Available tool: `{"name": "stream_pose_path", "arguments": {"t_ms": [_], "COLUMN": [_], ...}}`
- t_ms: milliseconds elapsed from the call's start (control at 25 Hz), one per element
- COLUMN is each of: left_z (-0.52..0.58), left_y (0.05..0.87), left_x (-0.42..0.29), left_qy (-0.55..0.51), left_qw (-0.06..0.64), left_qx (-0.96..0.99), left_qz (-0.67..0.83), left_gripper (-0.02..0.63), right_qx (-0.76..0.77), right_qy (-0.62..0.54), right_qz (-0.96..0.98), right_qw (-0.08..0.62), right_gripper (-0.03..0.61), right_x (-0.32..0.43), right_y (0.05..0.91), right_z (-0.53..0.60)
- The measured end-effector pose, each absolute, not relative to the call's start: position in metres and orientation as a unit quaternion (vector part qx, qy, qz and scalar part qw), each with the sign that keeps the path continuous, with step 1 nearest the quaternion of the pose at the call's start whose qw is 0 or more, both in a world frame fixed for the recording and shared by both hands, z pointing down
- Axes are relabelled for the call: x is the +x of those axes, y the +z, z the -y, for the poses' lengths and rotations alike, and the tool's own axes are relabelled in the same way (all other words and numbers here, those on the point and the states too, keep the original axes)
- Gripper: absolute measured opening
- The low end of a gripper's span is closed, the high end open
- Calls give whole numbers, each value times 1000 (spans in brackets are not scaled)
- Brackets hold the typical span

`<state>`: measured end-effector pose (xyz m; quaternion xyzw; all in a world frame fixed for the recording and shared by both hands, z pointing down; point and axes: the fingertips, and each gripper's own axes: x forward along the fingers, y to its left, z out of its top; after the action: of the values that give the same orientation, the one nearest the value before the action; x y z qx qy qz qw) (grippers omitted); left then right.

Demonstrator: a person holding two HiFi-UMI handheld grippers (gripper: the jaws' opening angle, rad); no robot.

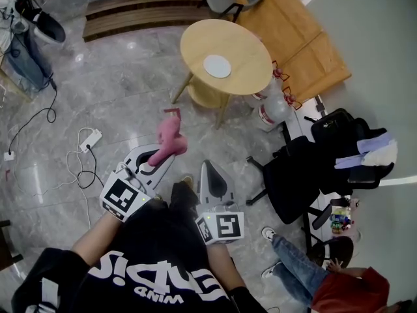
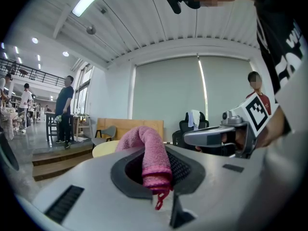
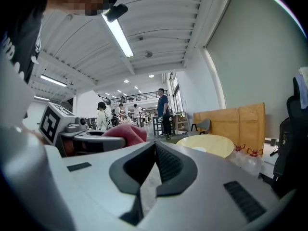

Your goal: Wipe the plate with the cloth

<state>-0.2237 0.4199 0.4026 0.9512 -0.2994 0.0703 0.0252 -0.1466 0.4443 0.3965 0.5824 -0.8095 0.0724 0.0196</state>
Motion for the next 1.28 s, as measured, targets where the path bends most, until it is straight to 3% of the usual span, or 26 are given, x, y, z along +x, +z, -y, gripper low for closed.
{"name": "stream_pose_path", "arguments": {"t_ms": [1280], "left_z": [-264], "left_y": [399], "left_x": [-151], "left_qy": [67], "left_qw": [52], "left_qx": [947], "left_qz": [310], "left_gripper": [48], "right_qx": [553], "right_qy": [98], "right_qz": [827], "right_qw": [25], "right_gripper": [23], "right_x": [-89], "right_y": [411], "right_z": [-284]}}
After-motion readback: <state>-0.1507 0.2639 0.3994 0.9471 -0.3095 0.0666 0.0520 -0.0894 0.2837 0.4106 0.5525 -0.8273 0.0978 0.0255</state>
